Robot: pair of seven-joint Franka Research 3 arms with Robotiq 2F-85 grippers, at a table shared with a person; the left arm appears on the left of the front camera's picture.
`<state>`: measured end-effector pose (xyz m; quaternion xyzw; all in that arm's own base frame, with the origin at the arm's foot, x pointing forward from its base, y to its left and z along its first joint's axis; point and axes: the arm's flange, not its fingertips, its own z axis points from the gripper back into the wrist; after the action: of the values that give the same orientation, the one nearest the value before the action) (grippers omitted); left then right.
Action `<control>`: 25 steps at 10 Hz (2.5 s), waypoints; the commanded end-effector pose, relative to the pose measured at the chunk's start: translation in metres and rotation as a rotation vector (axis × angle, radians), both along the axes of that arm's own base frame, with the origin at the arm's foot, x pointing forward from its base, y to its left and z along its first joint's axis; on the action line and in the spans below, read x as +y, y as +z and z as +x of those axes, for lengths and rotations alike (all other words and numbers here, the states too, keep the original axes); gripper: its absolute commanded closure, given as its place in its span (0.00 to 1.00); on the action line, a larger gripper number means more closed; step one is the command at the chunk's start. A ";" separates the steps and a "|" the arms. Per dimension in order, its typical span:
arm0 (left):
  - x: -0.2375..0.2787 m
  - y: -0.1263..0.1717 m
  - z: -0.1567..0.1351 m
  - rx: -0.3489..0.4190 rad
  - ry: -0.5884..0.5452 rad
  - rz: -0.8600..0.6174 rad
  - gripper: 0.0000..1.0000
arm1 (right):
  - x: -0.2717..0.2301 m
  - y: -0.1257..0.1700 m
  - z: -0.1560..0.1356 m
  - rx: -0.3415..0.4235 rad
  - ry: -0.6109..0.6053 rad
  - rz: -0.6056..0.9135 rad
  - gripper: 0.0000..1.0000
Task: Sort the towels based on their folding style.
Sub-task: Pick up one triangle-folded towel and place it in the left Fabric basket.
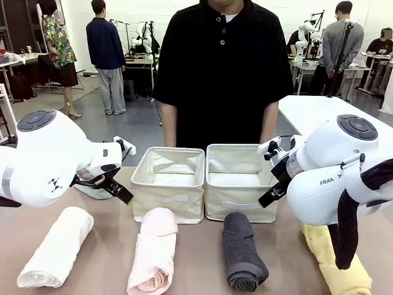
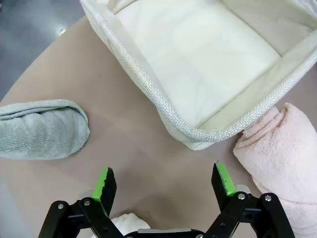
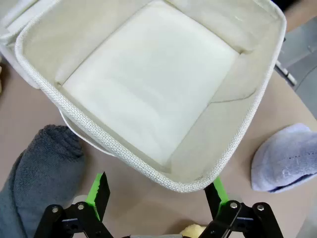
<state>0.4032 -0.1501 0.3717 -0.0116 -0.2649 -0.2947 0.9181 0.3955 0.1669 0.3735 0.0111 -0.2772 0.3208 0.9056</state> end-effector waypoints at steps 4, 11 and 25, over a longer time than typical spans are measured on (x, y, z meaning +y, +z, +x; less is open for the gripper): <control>0.000 0.000 0.000 0.000 0.000 0.000 0.00 | 0.000 0.000 0.000 0.000 0.000 0.000 0.00; 0.000 0.000 0.000 0.000 0.000 0.000 0.00 | 0.000 0.000 0.000 0.000 0.000 0.000 0.00; 0.020 0.299 -0.142 -0.283 -0.021 0.108 0.00 | -0.055 0.289 -0.152 -0.234 -0.140 -0.074 0.00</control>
<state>0.2518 -0.1318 0.6907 0.0776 -0.3855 -0.3159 0.8635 0.2276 0.1188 0.6818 -0.0855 -0.3803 0.2669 0.8814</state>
